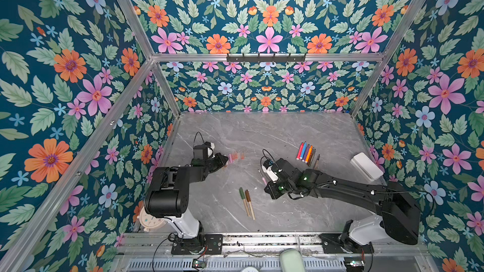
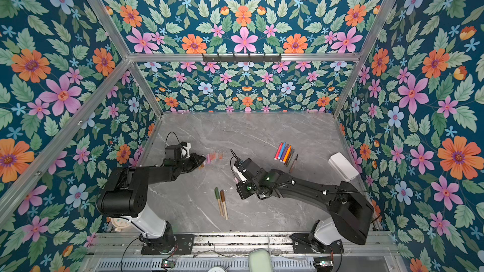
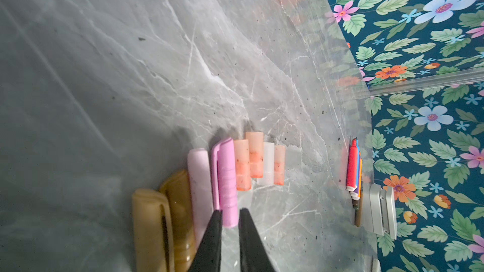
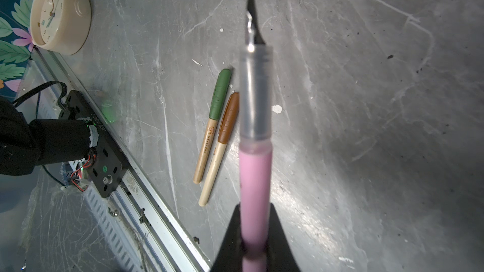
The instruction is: Open the pen caps
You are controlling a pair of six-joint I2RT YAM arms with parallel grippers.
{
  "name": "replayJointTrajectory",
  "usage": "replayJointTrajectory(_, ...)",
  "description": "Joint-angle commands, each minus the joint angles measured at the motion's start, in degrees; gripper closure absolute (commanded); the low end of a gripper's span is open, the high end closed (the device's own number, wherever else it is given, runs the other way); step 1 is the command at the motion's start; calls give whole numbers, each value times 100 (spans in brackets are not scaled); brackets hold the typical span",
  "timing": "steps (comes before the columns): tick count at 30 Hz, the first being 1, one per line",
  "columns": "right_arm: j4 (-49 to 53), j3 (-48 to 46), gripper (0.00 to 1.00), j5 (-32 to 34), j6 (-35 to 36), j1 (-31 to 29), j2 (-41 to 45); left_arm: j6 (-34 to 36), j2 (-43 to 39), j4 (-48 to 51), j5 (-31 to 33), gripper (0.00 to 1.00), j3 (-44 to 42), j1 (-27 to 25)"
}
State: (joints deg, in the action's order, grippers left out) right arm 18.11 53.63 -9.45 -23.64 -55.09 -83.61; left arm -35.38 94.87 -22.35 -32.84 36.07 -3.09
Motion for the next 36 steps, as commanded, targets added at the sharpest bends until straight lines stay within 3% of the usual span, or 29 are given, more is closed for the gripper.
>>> replayJointTrajectory(1, -11, 16, 100, -4, 61, -7, -28, 192, -86, 178, 216, 83, 65, 2)
replayJointTrajectory(11, -71, -61, 100, -13, 35, -10, 2, 373, -103, 598, 420, 83, 247, -21)
replayJointTrajectory(36, -130, -193, 100, 14, 17, -8, 38, 272, 256, 518, 389, 83, 507, -253)
